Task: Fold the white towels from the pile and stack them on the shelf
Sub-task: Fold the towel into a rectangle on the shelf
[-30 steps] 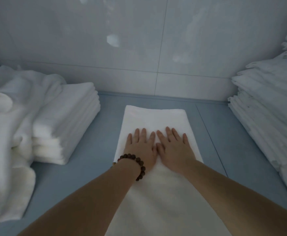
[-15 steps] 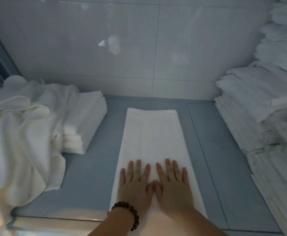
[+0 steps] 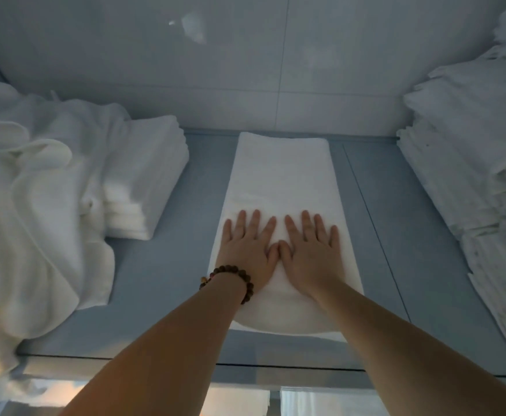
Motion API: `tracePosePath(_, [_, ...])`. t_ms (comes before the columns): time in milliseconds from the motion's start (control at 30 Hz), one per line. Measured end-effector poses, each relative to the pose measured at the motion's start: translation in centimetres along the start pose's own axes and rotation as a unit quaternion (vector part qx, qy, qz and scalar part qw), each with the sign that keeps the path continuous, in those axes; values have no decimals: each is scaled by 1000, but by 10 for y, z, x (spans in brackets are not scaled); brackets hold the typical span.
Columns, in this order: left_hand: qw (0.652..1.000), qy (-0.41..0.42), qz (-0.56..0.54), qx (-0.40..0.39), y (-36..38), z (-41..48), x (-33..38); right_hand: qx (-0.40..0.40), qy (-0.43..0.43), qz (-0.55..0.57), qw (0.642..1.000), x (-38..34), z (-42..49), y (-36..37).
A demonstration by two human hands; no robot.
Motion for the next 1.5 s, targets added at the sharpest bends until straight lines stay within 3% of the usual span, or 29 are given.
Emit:
tracePosePath(167, [1000,14,11,-16,-3,9,-3,1,2,-10,1000,2,13,0])
tracePosePath(333, [994,47,34,-95,2,-9,-7,-6,-31,-16,999,3,-9,4])
tracePosePath(433, [990,25,43,-132,5,-37,-13,-27,-32,-25,999,8,-35,9])
tracePosePath(533, [994,1,45,-98,5,-66,-1,-50,-35,-20,998,3,-61,15])
tracePosePath(767, [997,64,33,-37,18,-101,0,-36,-49,-31,998,8,-100,27])
tracePosePath(1000, [995,74,2,-71,27,-119,2,-61,-65,-14,996,7,-119,32])
tracePosePath(1200, [988,105,37,-108,38,-149,9,-74,-135,-58,986,9,-156,38])
tracePosePath(1500, [987,84,96,-101,31,-192,15,-15,-139,-61,988,8,-193,40])
Point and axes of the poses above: each hand's wrist, its own z-axis towards the middle knuckle, its own y-axis out of the palm, x = y × z, the point moved 8 cm from there along z, towards the middle knuckle, and after that the axes turned 11 degrees about -x, right-handed, at the moved point
